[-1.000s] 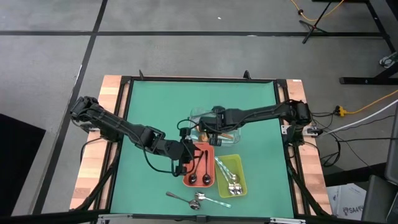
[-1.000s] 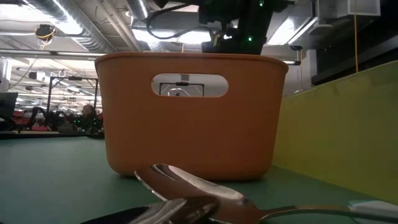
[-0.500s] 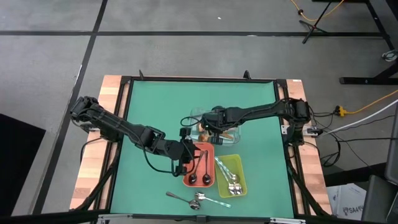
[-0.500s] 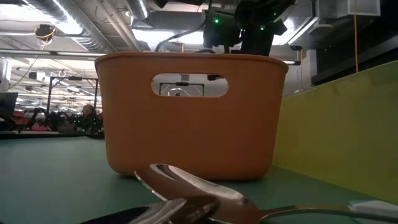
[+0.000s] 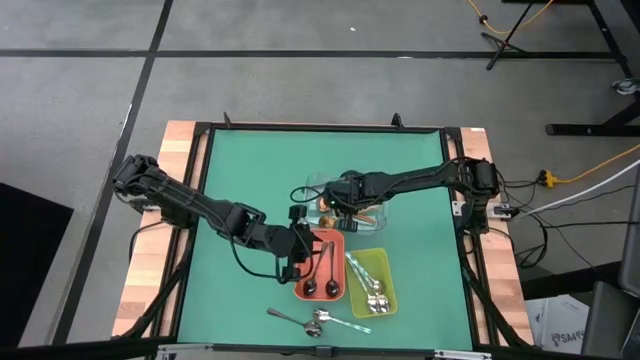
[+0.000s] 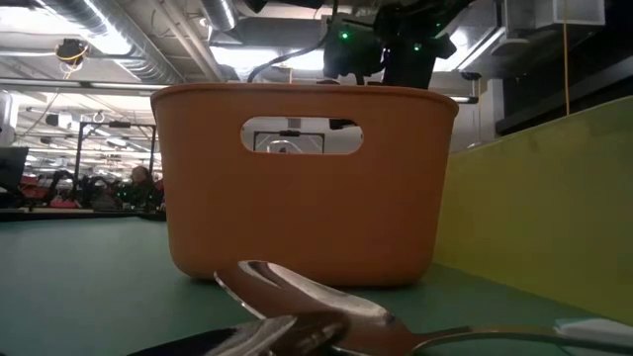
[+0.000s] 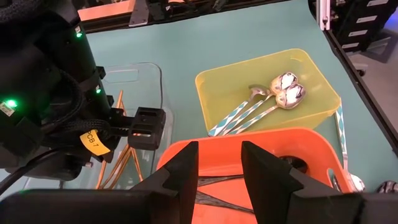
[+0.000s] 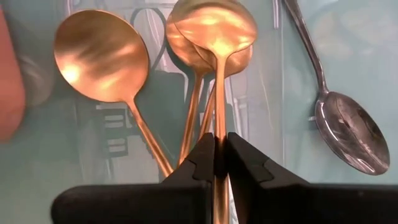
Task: Sort silverware by color (type)
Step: Put the gold spoon into the transparent bin, then put the black spoon into the orange bin
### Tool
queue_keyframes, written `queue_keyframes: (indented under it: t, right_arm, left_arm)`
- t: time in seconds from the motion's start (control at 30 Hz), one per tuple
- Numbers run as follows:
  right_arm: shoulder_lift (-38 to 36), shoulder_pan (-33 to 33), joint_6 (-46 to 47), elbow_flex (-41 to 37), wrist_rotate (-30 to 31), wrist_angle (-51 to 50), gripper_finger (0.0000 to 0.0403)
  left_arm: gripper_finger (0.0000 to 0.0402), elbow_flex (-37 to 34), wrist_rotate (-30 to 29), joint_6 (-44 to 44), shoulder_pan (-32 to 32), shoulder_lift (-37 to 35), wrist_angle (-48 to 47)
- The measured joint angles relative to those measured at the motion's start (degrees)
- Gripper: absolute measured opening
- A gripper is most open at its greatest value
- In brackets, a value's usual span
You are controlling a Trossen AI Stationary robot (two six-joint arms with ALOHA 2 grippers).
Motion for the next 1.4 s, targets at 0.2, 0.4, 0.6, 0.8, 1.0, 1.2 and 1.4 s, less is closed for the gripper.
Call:
queue_keyframes:
  t: [0.2, 0.4, 0.6, 0.8, 1.0, 1.2, 1.4]
  right_arm:
    - [0.0, 0.0, 0.0, 0.0, 0.0, 0.04, 0.0024]
    - [0.0, 0.0, 0.0, 0.0, 0.0, 0.06, 0.0024]
    - [0.0, 0.0, 0.0, 0.0, 0.02, 0.14, 0.0043]
    - [0.0, 0.0, 0.0, 0.0, 0.02, 0.21, 0.0082]
    - [0.0, 0.0, -0.01, 0.02, 0.02, 1.42, 0.0099]
    - [0.0, 0.0, 0.0, 0.02, 0.04, 1.43, 0.0099]
    - [0.0, 0.0, -0.01, 0.02, 0.02, 1.43, 0.0099]
  left_arm:
    - [0.0116, 0.0, 0.01, -0.02, 0.0, 0.0, -0.02]
    - [0.0116, 0.0, 0.02, -0.03, -0.01, 0.0, -0.02]
    - [0.0116, 0.0, 0.03, -0.04, 0.0, 0.0, -0.02]
    - [0.0116, 0.0, 0.03, -0.04, 0.0, 0.0, -0.02]
    - [0.0116, 0.0, 0.1, -0.06, 0.0, 0.0, -0.04]
    - [0.0116, 0.0, 6.55, -1.1, -0.02, 0.0, -0.04]
    - [0.0116, 0.0, 15.16, -12.36, -0.58, 0.0, -0.04]
